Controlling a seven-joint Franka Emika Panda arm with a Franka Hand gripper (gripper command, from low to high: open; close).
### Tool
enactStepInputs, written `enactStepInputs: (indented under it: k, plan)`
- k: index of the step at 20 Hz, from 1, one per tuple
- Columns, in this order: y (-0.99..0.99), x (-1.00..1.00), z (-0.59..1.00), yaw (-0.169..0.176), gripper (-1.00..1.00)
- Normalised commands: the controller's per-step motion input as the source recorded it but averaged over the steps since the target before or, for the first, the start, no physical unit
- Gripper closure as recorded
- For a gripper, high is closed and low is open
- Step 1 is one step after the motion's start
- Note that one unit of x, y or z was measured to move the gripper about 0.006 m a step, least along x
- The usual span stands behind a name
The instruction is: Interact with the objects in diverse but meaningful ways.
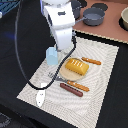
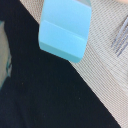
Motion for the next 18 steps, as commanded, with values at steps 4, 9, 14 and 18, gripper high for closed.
enactStepInputs:
  k: [4, 9, 14, 18]
  plan:
    - [0.05, -0.27, -0.08, -0.081, -1.0]
    - [0.0, -0.29, -0.1, -0.099, -1.0]
    - [-0.03, -0.36, -0.12, -0.113, -1.0]
    - [0.0, -0.33, -0.15, -0.021, -1.0]
